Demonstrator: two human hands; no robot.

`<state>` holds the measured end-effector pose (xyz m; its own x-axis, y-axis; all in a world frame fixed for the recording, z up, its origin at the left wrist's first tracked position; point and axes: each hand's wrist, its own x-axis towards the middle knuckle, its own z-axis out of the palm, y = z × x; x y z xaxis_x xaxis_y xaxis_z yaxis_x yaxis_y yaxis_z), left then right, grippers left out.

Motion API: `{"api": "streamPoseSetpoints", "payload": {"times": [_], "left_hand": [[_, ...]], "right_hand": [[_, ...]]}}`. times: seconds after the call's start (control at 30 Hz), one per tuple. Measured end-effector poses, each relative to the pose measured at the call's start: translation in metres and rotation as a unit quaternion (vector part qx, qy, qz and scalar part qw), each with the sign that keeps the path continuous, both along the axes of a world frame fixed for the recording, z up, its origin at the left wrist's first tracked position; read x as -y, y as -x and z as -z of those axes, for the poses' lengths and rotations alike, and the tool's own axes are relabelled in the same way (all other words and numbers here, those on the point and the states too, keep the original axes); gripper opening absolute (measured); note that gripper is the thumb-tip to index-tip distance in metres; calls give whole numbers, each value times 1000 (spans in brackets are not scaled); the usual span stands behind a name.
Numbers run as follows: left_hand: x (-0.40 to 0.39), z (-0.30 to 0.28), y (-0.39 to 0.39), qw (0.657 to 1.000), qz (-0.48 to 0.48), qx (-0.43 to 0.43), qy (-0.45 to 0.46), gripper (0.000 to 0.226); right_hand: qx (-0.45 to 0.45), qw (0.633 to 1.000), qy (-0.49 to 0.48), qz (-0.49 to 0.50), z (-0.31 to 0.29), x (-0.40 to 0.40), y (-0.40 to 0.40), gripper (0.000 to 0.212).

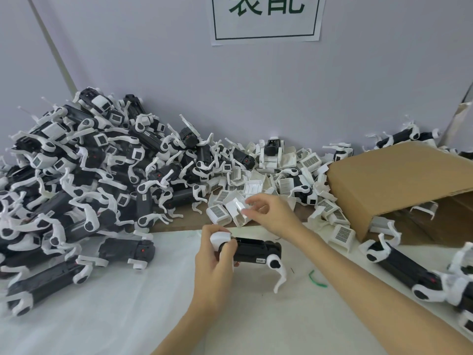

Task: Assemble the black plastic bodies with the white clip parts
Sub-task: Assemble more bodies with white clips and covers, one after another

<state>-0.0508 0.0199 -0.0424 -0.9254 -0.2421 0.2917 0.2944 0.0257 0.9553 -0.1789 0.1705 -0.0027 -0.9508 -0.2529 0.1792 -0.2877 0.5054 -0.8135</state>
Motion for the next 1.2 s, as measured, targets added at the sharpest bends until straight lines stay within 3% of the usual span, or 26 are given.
{"api": "streamPoseSetpoints", "payload": {"times": [0.1, 0.27, 0.37, 0.47, 0.53, 0.6, 0.8, 0.97, 1.2], "left_hand": [[0, 0, 0, 1000, 3, -4, 8, 13], [0, -1, 0, 1000, -7, 6, 4, 10], [-1, -1, 1, 1000, -13, 14, -10, 7], [-1, -2, 1, 999, -10, 28, -22, 7], [-1, -1, 1, 999, -5, 34, -24, 8], [-1, -2, 0, 999, 1, 28, -15, 14], [-6, -4, -6, 999, 47, -2, 15, 39], [-7, -7, -9, 997, 68, -20, 41, 24], [-6, -8, -10, 996, 64, -25, 56, 18]], "right_hand": [[-32, 997, -58, -26, 4, 13, 7, 20], [-55, 998, 15, 25, -4, 3, 0, 10], [41, 990, 133, 25, -8, -14, -22, 12], [115, 952, 285, 3, -5, -28, -48, 39], [144, 918, 369, -18, -5, -35, -64, 47], [140, 909, 390, -34, -5, -37, -78, 44], [37, 968, 239, -71, 5, -23, -108, 35], [14, 976, 198, -85, 12, -29, -112, 30], [-122, 985, 98, -79, 13, -26, -122, 38]]}}
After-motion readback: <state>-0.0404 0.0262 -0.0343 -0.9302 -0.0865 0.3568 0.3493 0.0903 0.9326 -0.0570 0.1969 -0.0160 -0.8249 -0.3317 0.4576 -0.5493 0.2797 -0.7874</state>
